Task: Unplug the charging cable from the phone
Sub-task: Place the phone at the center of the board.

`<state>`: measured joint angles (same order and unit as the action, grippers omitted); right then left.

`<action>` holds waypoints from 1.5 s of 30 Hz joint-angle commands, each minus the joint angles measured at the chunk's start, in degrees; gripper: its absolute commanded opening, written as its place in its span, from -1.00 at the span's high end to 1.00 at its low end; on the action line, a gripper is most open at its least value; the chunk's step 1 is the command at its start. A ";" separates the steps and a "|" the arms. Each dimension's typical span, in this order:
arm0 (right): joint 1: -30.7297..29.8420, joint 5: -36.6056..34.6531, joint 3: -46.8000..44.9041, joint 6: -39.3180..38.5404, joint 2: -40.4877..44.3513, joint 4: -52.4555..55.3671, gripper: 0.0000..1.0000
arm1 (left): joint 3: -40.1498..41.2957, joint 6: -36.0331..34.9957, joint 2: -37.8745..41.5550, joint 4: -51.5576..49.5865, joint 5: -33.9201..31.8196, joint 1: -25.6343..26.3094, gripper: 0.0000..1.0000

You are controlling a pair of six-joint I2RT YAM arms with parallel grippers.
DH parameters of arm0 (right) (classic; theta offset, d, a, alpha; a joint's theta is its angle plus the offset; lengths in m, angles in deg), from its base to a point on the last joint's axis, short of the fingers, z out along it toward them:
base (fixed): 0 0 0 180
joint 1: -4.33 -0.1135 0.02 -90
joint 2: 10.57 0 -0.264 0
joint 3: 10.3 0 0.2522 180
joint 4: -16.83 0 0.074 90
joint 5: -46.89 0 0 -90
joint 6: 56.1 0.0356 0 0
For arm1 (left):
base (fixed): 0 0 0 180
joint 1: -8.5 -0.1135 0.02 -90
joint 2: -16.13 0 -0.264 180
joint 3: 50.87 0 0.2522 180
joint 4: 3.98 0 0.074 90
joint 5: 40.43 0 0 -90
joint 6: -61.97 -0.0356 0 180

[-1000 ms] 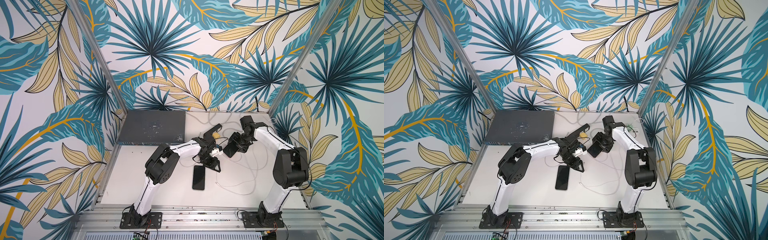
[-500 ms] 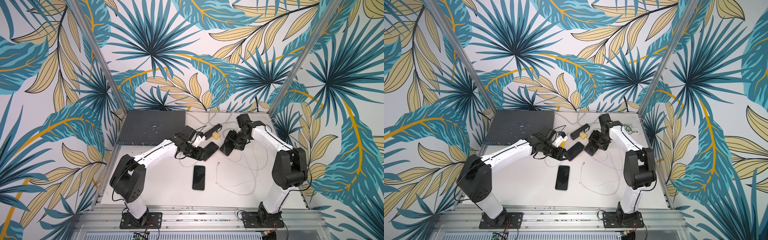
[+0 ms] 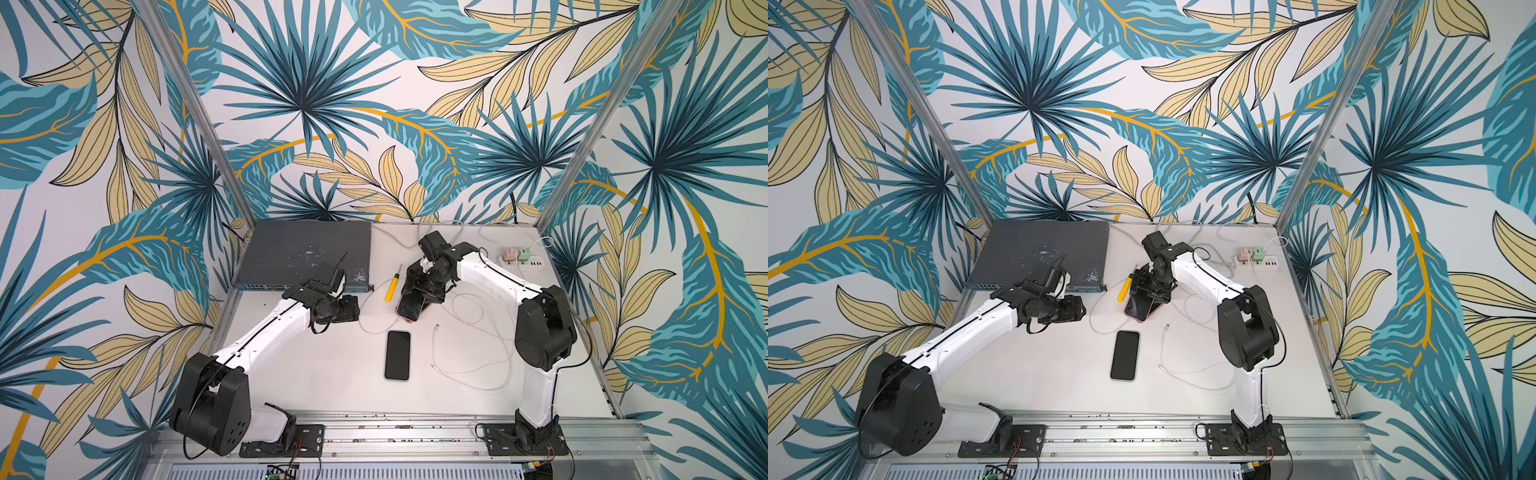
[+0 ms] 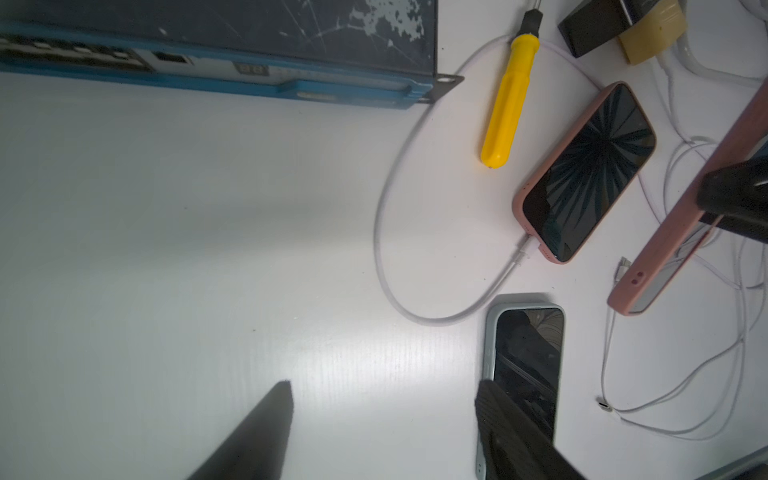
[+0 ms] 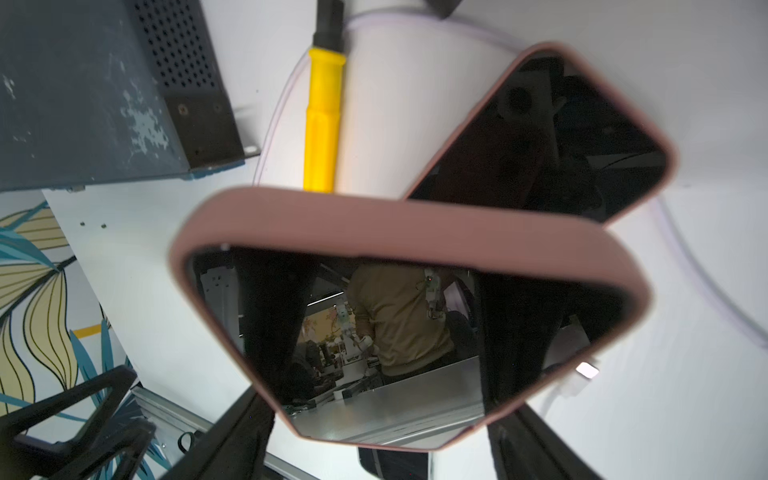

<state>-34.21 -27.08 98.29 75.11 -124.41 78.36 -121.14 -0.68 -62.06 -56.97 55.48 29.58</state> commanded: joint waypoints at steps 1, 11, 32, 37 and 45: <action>-3.46 3.02 2.18 1.19 -2.41 -0.26 -0.18 | 0.52 1.24 3.04 -2.32 -5.07 -1.03 -0.46; -12.93 5.52 8.45 2.81 -8.85 2.49 -0.19 | 5.26 0.81 9.42 -3.02 -5.72 -1.43 -0.47; -24.02 8.68 5.20 12.63 -12.11 0.53 -0.20 | 6.46 -3.18 13.47 -4.55 -4.44 -1.48 -0.47; -24.06 7.74 3.61 13.32 -12.46 0.33 -0.20 | 6.68 -3.27 14.03 -4.26 -3.91 -1.53 -0.47; -23.61 6.98 3.36 12.33 -13.67 0.99 -0.23 | 6.86 -3.14 14.38 -4.28 -3.98 -1.48 -0.47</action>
<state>-58.01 -20.32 102.35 87.29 -136.61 78.88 -115.11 -3.15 -48.69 -60.88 51.11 28.46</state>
